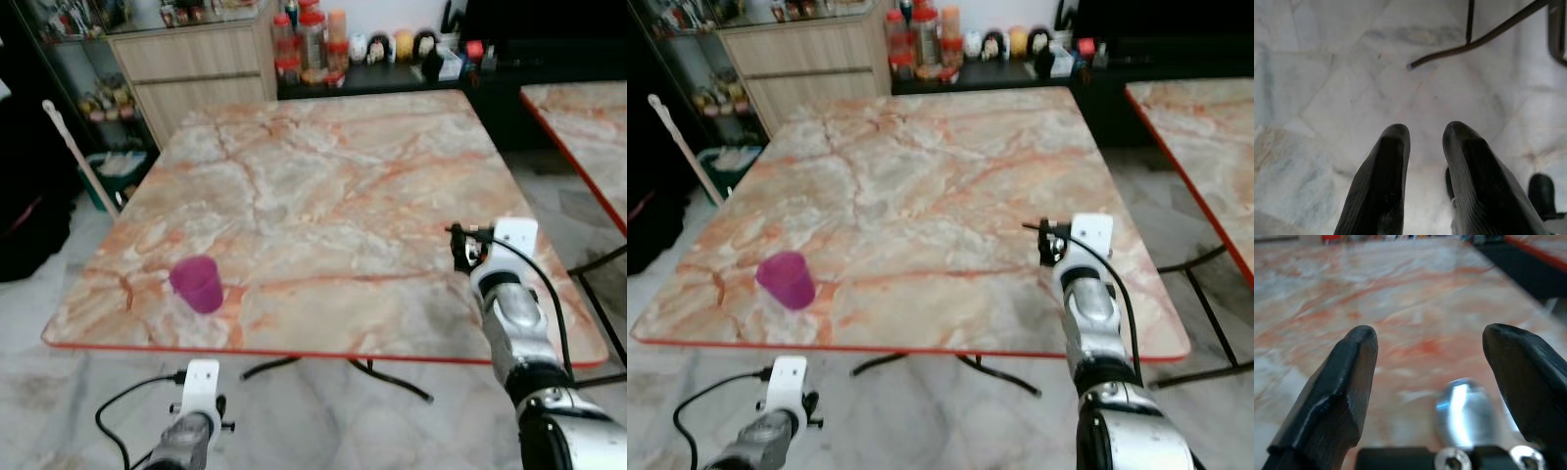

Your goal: Setting the table

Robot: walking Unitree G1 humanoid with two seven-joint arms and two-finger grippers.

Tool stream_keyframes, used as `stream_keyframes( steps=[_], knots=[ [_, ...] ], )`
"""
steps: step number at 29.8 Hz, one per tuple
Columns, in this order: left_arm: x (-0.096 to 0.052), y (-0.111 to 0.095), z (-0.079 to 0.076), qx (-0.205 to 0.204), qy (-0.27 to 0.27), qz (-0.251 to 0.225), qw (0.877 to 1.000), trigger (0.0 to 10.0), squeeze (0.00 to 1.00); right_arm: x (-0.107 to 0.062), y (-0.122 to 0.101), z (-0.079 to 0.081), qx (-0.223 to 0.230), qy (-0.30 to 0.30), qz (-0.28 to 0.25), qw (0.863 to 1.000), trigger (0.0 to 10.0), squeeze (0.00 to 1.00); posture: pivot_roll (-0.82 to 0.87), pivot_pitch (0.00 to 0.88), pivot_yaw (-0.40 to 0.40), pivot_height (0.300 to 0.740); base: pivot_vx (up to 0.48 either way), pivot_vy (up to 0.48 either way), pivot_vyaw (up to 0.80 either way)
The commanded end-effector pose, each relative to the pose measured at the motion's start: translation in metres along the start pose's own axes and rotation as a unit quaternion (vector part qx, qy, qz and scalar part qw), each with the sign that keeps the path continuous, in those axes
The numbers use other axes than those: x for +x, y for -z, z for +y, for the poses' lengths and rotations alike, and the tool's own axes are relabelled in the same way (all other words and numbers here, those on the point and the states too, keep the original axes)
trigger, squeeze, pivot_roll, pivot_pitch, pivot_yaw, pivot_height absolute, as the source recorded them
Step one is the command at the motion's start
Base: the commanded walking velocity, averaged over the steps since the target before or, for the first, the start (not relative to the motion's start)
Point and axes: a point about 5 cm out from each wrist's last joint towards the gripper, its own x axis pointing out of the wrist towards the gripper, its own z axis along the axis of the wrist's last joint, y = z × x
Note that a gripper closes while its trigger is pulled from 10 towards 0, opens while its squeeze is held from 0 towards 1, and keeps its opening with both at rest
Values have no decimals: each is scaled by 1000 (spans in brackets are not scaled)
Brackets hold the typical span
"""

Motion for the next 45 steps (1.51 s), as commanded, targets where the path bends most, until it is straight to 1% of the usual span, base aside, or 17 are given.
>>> stream_keyframes(
  steps=[1,4,7,9,16,25,26,28,29,30,35,41,45],
  knots=[
    [0,1,4,2,-5,5,1000,10000,0,2,-5,4,-1,-7,-9,1000,10000,0,-70,72,88,740,0,0,0],
    [0,1,4,2,-5,5,1000,10000,0,1,-6,7,-3,-12,-11,1000,10000,0,-70,72,88,740,0,0,0],
    [0,1,4,2,-4,6,1000,10000,0,-1,-4,10,-11,-14,-2,1000,10000,0,-70,72,88,740,0,0,0],
    [0,1,4,2,-4,6,1000,10000,0,-5,-8,9,-8,-10,-8,1000,10000,0,-67,79,86,740,0,0,0],
    [0,1,4,5,-2,7,1000,10000,0,-14,-19,2,-12,8,-2,1000,10000,0,-68,81,85,740,0,0,0],
    [0,1,4,5,-2,7,1000,10000,0,-21,-24,3,-12,11,13,1000,10000,0,-68,81,85,740,0,0,0],
    [0,1,3,6,1,8,1000,10000,0,-25,-21,-4,-16,38,52,998,10000,0,-75,87,84,740,0,0,0],
    [0,2,3,7,5,11,1000,10000,0,-33,-11,-14,-12,73,117,990,10000,0,-79,87,79,740,0,0,0],
    [0,2,3,7,5,11,1000,10000,0,-33,-11,-14,-12,73,117,990,10000,0,-79,87,79,740,0,0,0],
    [0,2,3,8,7,13,1000,10000,0,-37,-4,-18,-10,86,147,985,10000,0,-79,87,79,740,0,0,0],
    [0,2,2,9,11,14,1000,10000,0,-41,-1,-22,-14,94,154,983,10000,0,-79,87,79,740,0,0,0],
    [0,2,3,13,14,15,1000,10000,0,-47,-9,-25,-12,100,164,981,10000,0,-82,85,82,740,0,0,0],
    [0,2,3,14,15,16,1000,10000,0,-49,-10,-27,-10,105,162,981,10000,0,-85,80,83,740,0,0,0]
  ],
)
